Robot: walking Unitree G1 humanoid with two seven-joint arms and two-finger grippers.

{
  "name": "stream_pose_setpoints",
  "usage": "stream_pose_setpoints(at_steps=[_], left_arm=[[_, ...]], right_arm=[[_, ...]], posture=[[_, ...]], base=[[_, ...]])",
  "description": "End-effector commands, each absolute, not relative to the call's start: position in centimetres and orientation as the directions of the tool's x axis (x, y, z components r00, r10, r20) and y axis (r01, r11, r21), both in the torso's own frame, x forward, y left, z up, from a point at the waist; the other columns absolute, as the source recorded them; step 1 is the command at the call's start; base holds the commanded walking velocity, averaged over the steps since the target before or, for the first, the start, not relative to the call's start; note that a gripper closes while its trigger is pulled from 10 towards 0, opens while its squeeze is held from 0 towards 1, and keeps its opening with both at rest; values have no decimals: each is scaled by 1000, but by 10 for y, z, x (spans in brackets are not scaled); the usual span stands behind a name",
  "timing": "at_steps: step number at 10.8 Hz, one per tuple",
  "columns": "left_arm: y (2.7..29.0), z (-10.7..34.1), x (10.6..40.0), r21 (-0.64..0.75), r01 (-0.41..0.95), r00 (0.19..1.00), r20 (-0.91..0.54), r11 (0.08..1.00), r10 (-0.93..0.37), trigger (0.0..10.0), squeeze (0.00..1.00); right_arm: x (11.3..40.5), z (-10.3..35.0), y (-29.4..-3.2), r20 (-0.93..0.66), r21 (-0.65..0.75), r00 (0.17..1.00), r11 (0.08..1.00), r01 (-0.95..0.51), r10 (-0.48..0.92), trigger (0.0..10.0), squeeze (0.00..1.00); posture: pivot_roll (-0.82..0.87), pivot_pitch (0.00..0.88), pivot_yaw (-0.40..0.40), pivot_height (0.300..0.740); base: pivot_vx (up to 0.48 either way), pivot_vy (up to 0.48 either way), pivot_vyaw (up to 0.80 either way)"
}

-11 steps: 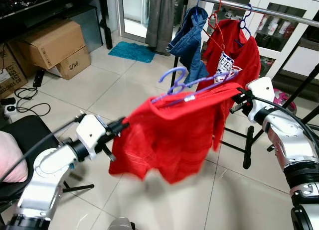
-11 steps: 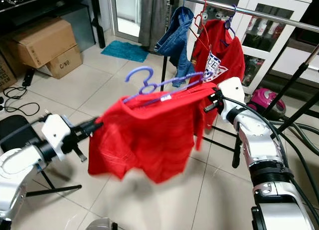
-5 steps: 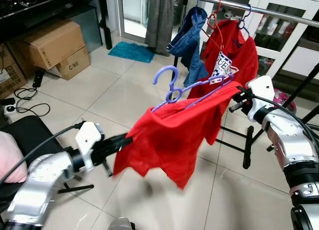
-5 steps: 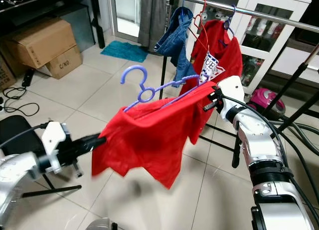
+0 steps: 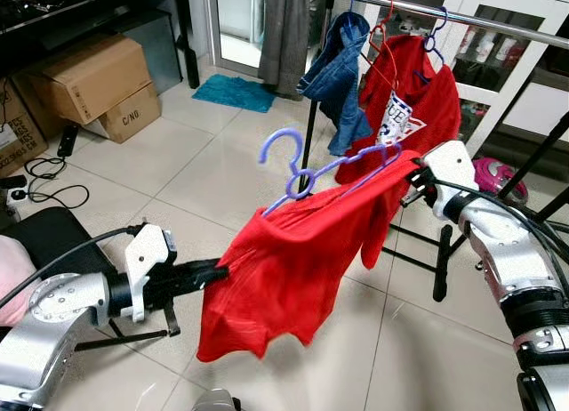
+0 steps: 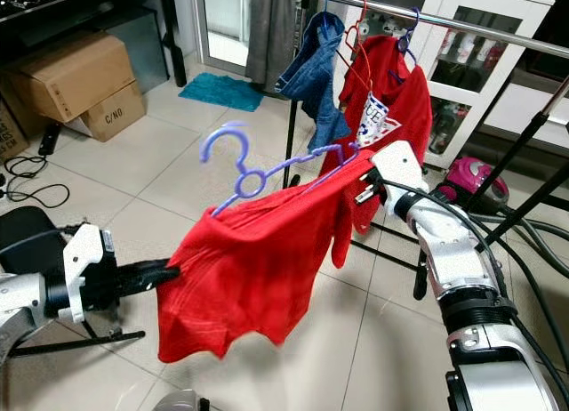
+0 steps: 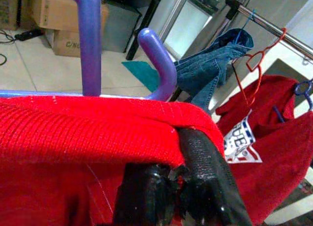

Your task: Hang hanger

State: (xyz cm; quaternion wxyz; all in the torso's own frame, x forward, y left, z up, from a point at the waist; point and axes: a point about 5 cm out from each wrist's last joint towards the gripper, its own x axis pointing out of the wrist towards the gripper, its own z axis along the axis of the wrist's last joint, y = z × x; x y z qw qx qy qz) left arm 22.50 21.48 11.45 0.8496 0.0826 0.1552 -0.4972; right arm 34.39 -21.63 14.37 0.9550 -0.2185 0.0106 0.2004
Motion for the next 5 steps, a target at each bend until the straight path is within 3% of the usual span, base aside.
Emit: stream_pose_setpoints(at_steps=[1, 3, 5], left_arm=[[248, 97, 213, -107, 803, 463, -508, 586, -727, 0, 0], [250, 106, 219, -226, 728, 506, -461, 648, -729, 0, 0], [248, 109, 215, -321, 721, 424, -497, 614, -757, 0, 0]], right_arm=[[350, 181, -265, 29, -420, 989, 900, -116, 142, 0, 0], [350, 183, -258, 46, -396, 981, 905, -155, 188, 0, 0], [351, 183, -248, 52, -387, 973, 903, -188, 225, 0, 0]], posture=[[85, 0, -39, 740], [88, 0, -41, 740], [88, 0, -41, 740]], base=[[0, 0, 0], [0, 0, 0], [0, 0, 0]])
